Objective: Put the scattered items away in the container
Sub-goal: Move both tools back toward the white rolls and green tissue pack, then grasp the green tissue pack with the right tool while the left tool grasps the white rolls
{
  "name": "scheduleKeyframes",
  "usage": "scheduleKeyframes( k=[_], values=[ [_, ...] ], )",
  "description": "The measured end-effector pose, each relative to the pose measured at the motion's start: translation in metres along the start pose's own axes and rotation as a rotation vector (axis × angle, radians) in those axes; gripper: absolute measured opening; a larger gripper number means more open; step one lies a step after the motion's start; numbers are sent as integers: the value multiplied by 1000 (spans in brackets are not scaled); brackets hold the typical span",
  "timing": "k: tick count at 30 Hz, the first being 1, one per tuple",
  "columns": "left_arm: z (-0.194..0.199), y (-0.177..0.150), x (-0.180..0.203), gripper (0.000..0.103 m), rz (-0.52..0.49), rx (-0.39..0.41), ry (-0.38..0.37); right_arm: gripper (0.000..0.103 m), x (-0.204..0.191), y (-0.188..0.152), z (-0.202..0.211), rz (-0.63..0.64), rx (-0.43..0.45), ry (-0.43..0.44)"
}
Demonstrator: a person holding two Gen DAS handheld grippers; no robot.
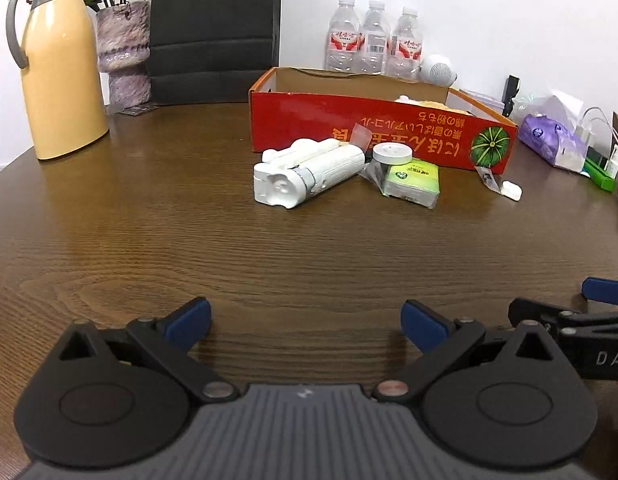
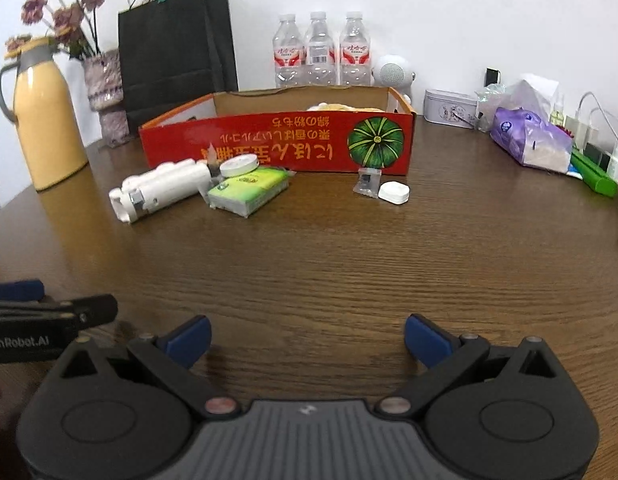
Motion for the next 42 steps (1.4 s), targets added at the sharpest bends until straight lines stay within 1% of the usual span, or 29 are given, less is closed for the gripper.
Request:
scheduleKeyframes(
  k=[3,18,20,22,23,25,26,27,28,29,30,31,32,34,36,37,38,39,40,42],
  values=[
    [-1,0,5,103,-28,-8,12,103,-2,0,-1,23,-9,-12],
    [-2,0,5,103,-28,-9,9,103,-2,0,-1,21,-9,-13],
    [0,1,4,103,-36,2,-7,103,-2,0,-1,21,-9,-12],
    [7,12,2,103,-96,56,-64,103,-4,0,-1,19,-11,-18],
    [12,23,-1,103,-119,100,-84,103,-6,3,-3,31,-12,3],
    [16,51,-9,103,-177,199,-118,102,-11,17,-6,50,9,71],
    [10,65,-11,103,-220,220,-139,101,-13,29,-10,50,29,94],
    [-1,78,-13,103,-260,206,-164,102,-14,42,-15,42,52,101],
    [-17,90,-14,103,-288,163,-171,101,-16,56,-22,29,79,103],
    [-32,101,-15,103,-294,120,-145,100,-17,67,-31,20,95,104],
    [-49,110,-17,103,-282,87,-100,95,-19,77,-42,13,101,106],
    [-63,118,-19,103,-272,65,-75,92,-22,85,-56,13,88,117],
    [-75,124,-20,103,-266,54,-82,90,-26,90,-67,16,67,128],
    [-95,132,-22,103,-245,30,-145,88,-28,98,-89,9,27,144],
    [-106,132,-24,103,-211,-15,-188,85,-29,100,-103,-11,7,138],
    [-110,132,-24,103,-197,-28,-209,78,-30,101,-109,-17,1,136],
    [-112,130,-24,103,-186,-29,-229,74,-31,101,-113,-11,0,125],
    [-113,128,-24,103,-184,-28,-244,58,-33,100,-112,19,7,106],
    [-113,126,-24,103,-188,-30,-246,52,-35,98,-109,51,8,88],
    [-109,118,-21,98,-198,-40,-238,50,-32,93,-100,98,-4,60]
  ],
)
Point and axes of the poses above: each gripper's, at about its wrist camera, not at the fingertips, and z roughly against the way its jaws point, x to its right, y to its top, the point moved 4 cm from there along -z, roughly the way its jaws point, and after that the axes turned 3 degrees about z, right-handed, at the moved point
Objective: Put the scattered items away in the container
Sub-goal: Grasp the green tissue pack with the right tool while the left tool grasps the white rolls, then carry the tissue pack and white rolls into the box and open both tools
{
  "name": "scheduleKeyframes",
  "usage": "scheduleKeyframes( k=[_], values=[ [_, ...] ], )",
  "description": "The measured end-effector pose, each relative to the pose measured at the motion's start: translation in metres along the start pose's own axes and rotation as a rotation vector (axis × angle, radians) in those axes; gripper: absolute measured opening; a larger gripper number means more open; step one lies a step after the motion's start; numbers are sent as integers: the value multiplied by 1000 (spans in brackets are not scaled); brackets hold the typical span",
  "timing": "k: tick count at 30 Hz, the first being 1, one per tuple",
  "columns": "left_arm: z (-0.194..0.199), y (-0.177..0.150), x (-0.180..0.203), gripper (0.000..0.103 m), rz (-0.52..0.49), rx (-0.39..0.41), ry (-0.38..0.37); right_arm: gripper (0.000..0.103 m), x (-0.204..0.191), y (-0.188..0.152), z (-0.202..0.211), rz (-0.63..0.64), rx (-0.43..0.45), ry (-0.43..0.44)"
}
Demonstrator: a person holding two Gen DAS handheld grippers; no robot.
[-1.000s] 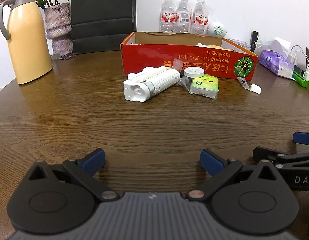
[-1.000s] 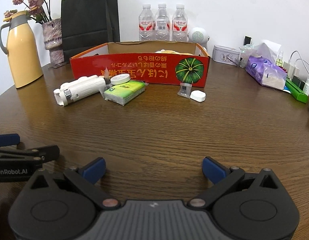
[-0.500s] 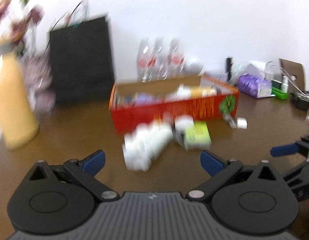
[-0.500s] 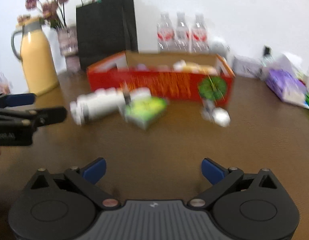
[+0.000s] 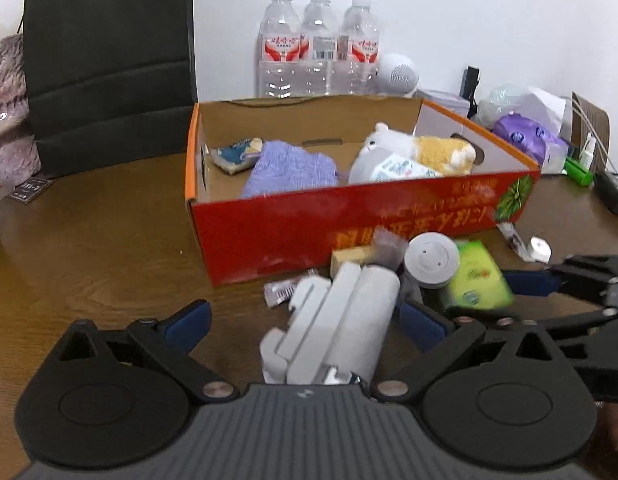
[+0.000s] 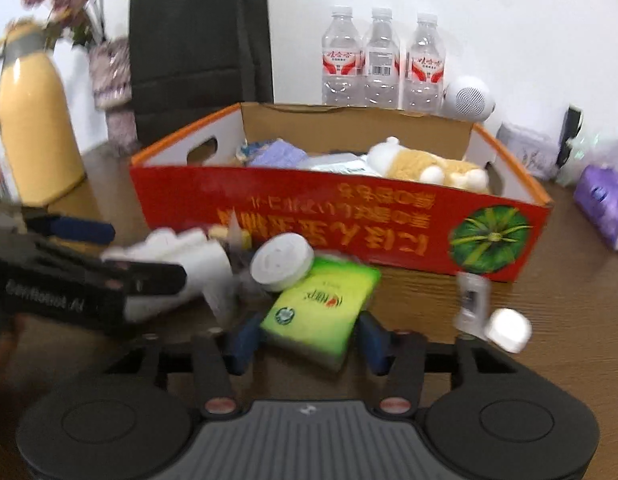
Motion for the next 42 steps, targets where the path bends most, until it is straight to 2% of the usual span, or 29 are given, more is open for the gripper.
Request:
scheduleKeyframes(
  k=[3,5,6,7,11,12,13,14,16,19,24,25,26,27,28,30,32,34,35,37,39,42],
  values=[
    [5,-8,14,90,-28,-34,-35,51,11,-17,19,50,-12,-21],
    [11,-12,24,91,-59,-68,-38,57,21,-29,32,53,-16,-24],
    [13,-12,29,92,-78,-68,-40,72,26,-32,36,43,-26,-26],
    [14,-11,33,95,-93,-55,-47,81,29,-34,38,31,-37,-32],
    [6,-3,35,97,-102,23,-11,77,32,-30,31,11,-21,-31],
    [2,-1,33,90,-81,30,-24,74,31,-28,27,3,-18,-20],
    [-3,0,31,76,-56,28,-49,71,31,-28,25,-12,-13,-6],
    [-9,0,29,69,-35,15,-56,69,30,-28,24,-28,5,5],
    [-10,-3,31,57,-47,18,-46,47,29,-29,25,-16,37,-13],
    [1,-9,34,55,-16,18,-41,45,35,-32,28,-45,51,-15],
    [21,-27,55,52,-19,68,55,44,43,-35,35,-85,62,-26],
    [31,-30,58,36,-1,94,64,44,42,-36,37,-83,71,-27],
    [43,-31,61,28,13,132,77,44,41,-37,42,-81,89,-30],
    [55,-32,63,14,29,161,86,44,40,-37,47,-78,109,-32],
    [64,-34,63,12,60,168,87,44,38,-38,54,-75,136,-29],
    [70,-42,62,16,102,155,94,44,38,-38,63,-76,160,-23],
    [67,-53,63,33,89,151,140,45,38,-41,68,-83,160,-12],
    [62,-59,67,93,26,164,203,45,39,-46,69,-93,150,9],
    [58,-61,70,95,-13,151,222,45,39,-47,69,-97,145,15],
    [51,-63,72,97,-15,112,220,45,41,-49,71,-109,146,18],
    [48,-63,74,103,14,93,181,45,43,-51,74,-120,153,17],
    [40,-63,80,103,18,49,142,45,45,-52,74,-138,150,15]
  ],
)
Point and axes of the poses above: each gripper's, at about its wrist camera, not at the fingertips, and z roughly against the way its jaws point, x to its right, y to its top, the point moved 4 cm from there along -z, roughly the way its jaws point, and after that the axes turned 3 degrees about z, right-handed, at the moved point
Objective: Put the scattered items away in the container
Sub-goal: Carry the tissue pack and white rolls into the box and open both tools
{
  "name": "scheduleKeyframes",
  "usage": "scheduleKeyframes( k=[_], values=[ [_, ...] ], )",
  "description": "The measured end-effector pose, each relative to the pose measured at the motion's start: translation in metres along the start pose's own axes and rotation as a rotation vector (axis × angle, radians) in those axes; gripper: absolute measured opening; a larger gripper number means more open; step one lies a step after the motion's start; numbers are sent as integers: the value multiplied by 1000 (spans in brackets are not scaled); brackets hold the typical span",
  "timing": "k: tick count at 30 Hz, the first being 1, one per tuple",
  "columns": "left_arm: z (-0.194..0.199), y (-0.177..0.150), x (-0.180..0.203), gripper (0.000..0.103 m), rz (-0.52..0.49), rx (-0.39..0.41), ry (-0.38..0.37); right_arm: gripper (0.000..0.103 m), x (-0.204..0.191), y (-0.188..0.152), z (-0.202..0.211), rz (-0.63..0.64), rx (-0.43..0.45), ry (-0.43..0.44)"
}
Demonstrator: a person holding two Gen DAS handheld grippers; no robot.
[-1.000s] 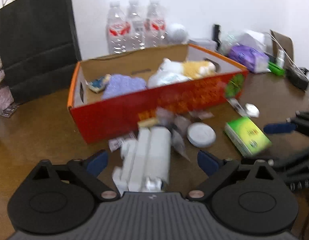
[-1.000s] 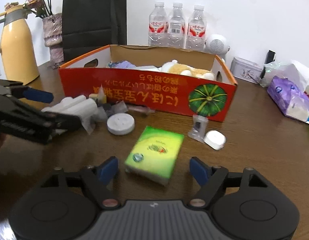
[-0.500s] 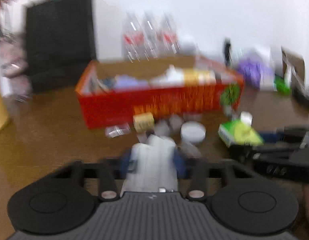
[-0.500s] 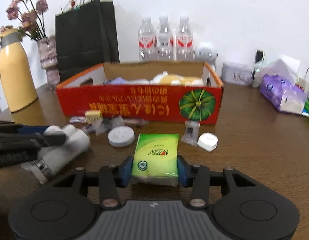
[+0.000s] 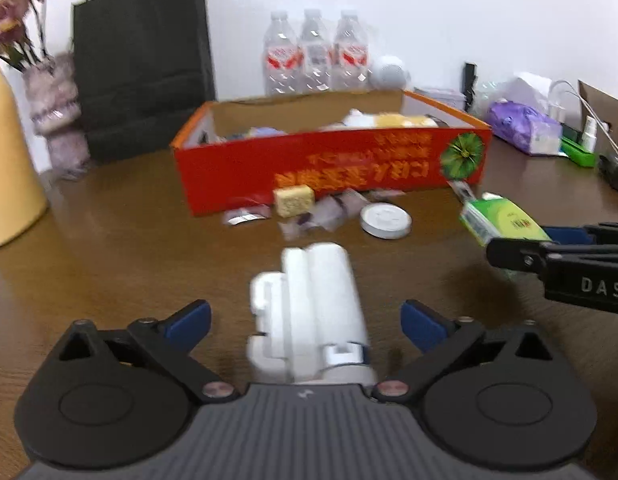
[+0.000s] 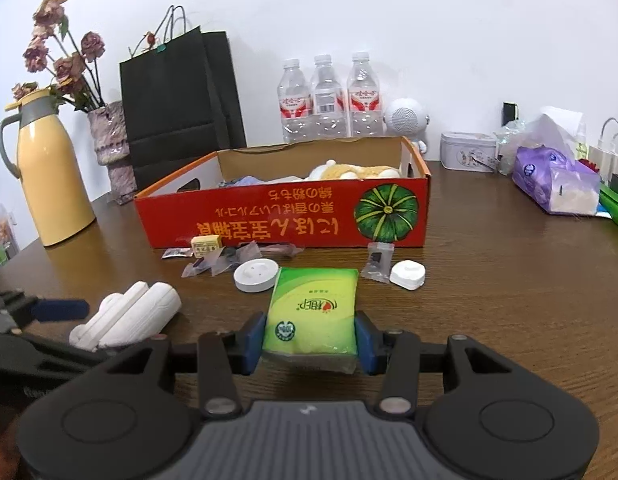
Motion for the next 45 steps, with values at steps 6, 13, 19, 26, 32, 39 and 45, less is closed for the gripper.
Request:
scheduleKeyframes(
  k=[6,13,19,26,32,39,45],
  values=[
    [0,-1,-5,55,57,-19,1,45,-5,-4,-4,37,-34,-5],
    [10,-4,-10,55,97,26,99,45,-5,-6,-6,49,-49,-14],
    [69,1,-15,55,122,126,129,44,-18,-1,25,129,55,-37],
    [105,-37,7,55,167,107,61,44,-34,-26,93,103,97,16],
    [103,-10,2,55,188,135,-37,44,-23,-11,92,57,71,32],
    [22,141,-44,55,155,119,-127,45,20,123,30,122,130,79],
    [-119,209,-59,55,46,-96,4,45,55,227,-123,87,-139,-36]
  ],
)
Point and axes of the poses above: each gripper's, at about its wrist camera, not at the fingertips, and z roughly against the way its jaws point, x to its right, y to its top, the point moved 4 cm from there along -z, roughly the way its jaws point, and after that the axes turned 3 degrees about z, right-handed, at the moved point
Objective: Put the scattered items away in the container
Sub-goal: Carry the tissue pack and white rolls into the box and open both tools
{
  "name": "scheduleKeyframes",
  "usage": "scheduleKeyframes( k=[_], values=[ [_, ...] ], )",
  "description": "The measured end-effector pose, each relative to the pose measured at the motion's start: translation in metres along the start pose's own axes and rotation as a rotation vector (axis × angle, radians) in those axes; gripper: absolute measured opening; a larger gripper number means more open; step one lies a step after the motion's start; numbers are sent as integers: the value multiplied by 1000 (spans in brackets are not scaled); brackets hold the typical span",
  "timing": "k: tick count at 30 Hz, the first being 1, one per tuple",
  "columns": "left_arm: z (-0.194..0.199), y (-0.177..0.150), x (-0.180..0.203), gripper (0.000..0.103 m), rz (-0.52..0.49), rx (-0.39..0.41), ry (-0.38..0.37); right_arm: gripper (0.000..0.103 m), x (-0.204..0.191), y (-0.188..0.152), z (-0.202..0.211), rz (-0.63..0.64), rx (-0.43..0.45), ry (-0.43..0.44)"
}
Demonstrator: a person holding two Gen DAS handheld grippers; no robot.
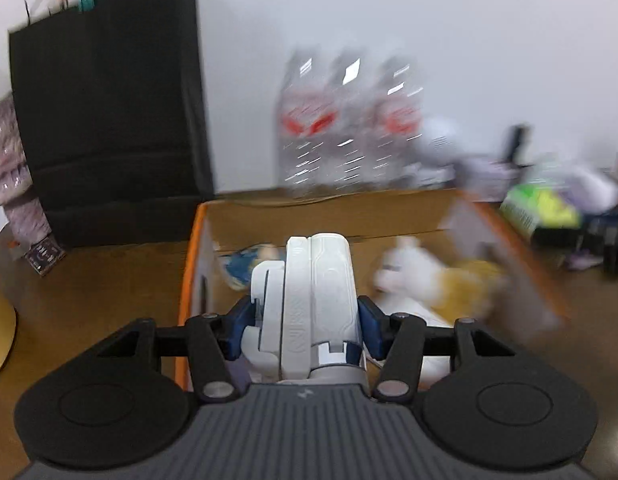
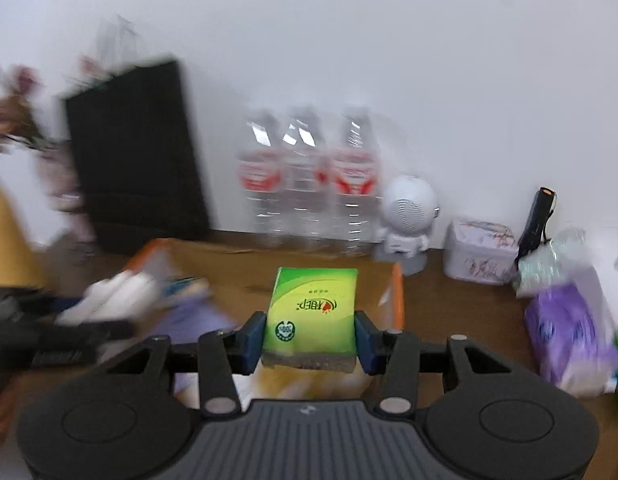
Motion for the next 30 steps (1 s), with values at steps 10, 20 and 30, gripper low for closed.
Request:
scheduleKeyframes(
  k=[10,20,30],
  values=[
    [-53,-2,-10,60,9,-97,-43,62,13,2,-129,32,-272,-93],
    [35,-5,-11,96,62,-65,-41,84,-7,-2,-26,75,-213,-32],
    [153,-185,42,103,60,192,43,95,-49,-159,125,-64,76,6]
  ],
)
Point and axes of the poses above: each gripper's, at about its wrist camera, not at the fingertips, and z roughly against the way its jaws point, x to its right, y to its top, the point moved 4 cm from there along -z, roughly the way its jaws point, and after that the axes turned 3 degrees about z, right-handed, at the moved point
